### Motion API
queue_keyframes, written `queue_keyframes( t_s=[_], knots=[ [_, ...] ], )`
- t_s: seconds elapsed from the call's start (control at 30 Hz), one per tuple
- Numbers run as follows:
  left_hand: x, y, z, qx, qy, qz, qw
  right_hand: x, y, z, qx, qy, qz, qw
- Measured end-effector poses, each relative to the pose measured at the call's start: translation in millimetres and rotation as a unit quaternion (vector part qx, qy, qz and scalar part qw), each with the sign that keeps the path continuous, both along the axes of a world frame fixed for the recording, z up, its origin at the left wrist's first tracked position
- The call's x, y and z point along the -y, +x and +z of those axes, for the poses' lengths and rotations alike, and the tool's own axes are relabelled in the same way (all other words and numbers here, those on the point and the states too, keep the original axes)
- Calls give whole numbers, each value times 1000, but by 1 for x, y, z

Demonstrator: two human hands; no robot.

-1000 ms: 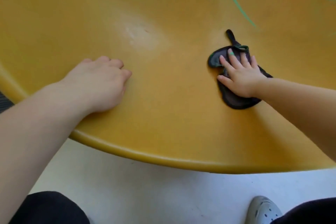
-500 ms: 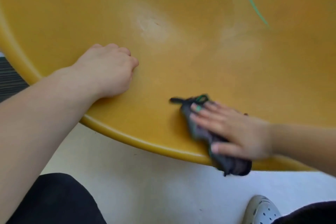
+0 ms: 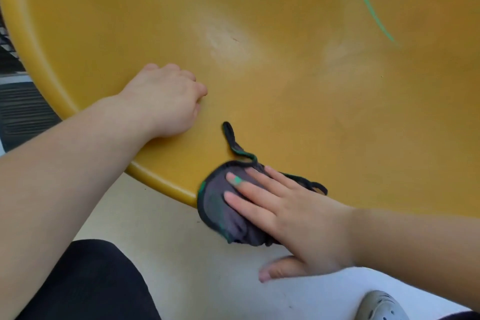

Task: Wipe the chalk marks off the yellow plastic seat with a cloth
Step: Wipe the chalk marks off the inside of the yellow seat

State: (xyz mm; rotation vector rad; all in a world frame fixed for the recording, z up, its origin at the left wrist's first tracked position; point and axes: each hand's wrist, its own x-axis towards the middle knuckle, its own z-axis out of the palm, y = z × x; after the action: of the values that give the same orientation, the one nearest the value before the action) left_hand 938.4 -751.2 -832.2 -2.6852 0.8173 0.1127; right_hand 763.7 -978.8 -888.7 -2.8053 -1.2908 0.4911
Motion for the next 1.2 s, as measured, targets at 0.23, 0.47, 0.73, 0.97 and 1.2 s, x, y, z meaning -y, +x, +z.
queue_keyframes(
  t_s=[0.23, 0.47, 0.73, 0.97, 1.2],
  knots=[
    [0, -2, 0, -12, 10, 0, 1000, 72, 20, 11, -4, -53, -26, 998],
    [14, -15, 2, -30, -18, -22, 999, 17, 18, 7, -35, 15, -87, 995],
    [60, -42, -22, -169, -38, -61, 983, 37, 24, 4, -56, -24, -95, 994],
    [110, -35, -33, -147, 12, -100, 984, 137, 15, 5, -35, -196, -303, 932],
    [180, -21, -49, -84, -22, -93, 992, 151, 54, -9, 87, -200, -462, 859]
  ],
)
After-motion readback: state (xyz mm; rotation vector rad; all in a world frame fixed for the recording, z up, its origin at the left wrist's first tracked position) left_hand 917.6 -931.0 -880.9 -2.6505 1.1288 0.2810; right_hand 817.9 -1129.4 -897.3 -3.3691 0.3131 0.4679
